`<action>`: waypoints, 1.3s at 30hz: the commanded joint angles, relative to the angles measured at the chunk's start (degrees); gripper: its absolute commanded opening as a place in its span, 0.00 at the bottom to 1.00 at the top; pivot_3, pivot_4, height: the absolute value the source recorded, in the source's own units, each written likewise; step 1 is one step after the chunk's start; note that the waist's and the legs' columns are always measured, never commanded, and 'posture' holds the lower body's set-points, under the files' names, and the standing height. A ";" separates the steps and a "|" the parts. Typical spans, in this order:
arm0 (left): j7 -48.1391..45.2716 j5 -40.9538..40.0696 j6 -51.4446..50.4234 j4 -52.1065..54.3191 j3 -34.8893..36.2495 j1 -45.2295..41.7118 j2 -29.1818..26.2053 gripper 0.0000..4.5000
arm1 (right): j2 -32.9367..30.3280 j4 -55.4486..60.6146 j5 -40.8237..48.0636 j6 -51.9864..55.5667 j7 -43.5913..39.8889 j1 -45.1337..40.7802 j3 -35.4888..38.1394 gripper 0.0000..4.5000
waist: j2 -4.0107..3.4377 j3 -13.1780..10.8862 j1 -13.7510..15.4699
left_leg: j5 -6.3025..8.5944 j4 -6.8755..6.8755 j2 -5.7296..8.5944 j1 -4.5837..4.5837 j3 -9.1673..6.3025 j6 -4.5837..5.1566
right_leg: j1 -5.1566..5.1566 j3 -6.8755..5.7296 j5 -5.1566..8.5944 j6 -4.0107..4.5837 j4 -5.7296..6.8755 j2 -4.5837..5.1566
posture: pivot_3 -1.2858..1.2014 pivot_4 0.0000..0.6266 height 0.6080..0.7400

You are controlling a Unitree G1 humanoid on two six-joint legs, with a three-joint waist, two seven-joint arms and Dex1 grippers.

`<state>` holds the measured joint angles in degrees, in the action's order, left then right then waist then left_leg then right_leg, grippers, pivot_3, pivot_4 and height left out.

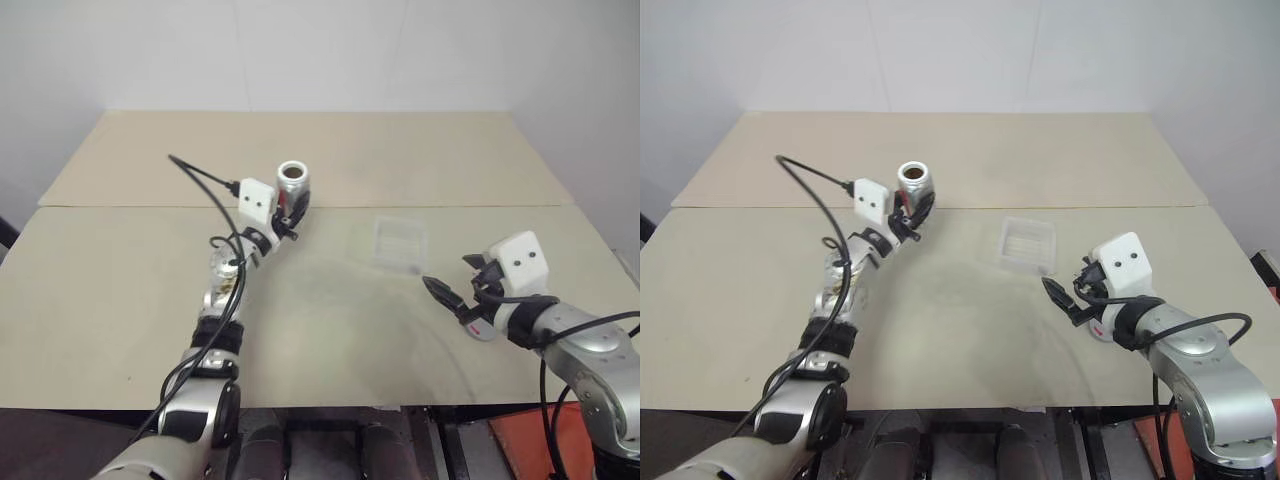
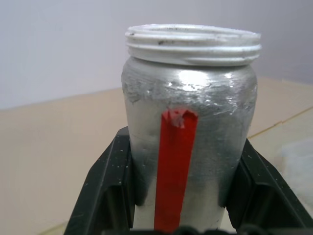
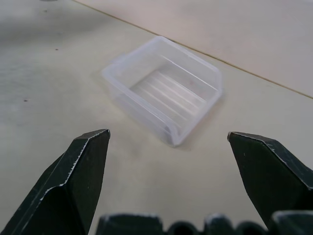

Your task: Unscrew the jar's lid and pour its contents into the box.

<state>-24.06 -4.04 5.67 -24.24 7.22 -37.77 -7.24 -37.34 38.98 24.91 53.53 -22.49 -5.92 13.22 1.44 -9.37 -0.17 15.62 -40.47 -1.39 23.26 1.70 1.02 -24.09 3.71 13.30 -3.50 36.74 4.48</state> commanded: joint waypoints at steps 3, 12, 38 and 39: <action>6.67 2.19 -4.96 8.36 -0.78 5.66 -1.04 0.43 | -0.76 -0.72 -0.94 -2.86 -0.93 -1.55 -0.61 0.99 | 0.00 0.00 0.08 | -0.01 -0.09 0.00 -0.06 0.00 0.00 | 0.01 0.03 0.00 0.00 -0.01 0.00 | 0.52 0.24 1.00; 11.24 5.05 -4.72 6.35 -3.18 11.70 -2.17 0.43 | -1.21 -1.35 -1.47 -2.79 -2.21 -2.83 -1.63 0.99 | -0.01 0.02 0.00 | -0.12 -0.35 0.00 -0.13 0.08 0.06 | 0.12 0.02 -0.11 0.04 0.12 -0.03 | 0.52 0.24 1.00; 9.20 -4.09 -18.49 38.92 -1.66 33.94 -4.09 0.99 | -1.76 -3.19 -3.47 -3.67 -3.41 -3.30 -4.24 1.00 | -0.02 0.05 -0.70 | -0.11 -0.30 -0.12 -0.09 0.02 0.06 | 0.04 0.06 -0.12 0.05 0.06 -0.06 | 0.52 0.24 1.00; 8.91 -4.69 -19.89 42.08 -1.22 35.89 -4.76 0.99 | -2.17 -3.38 -3.39 -4.02 -4.13 -3.39 -4.20 1.00 | -0.03 0.05 -0.69 | -0.11 -0.29 -0.14 -0.09 0.03 0.06 | 0.03 0.06 -0.12 0.05 0.05 -0.07 | 0.52 0.24 1.00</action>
<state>-14.63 -7.37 -12.88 11.90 5.34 -2.90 -11.25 -38.45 34.96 21.87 51.65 -25.82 -8.41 8.64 1.41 -9.33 -0.86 15.51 -40.75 -1.54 23.17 1.73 1.08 -24.07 3.78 13.18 -3.45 36.77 4.42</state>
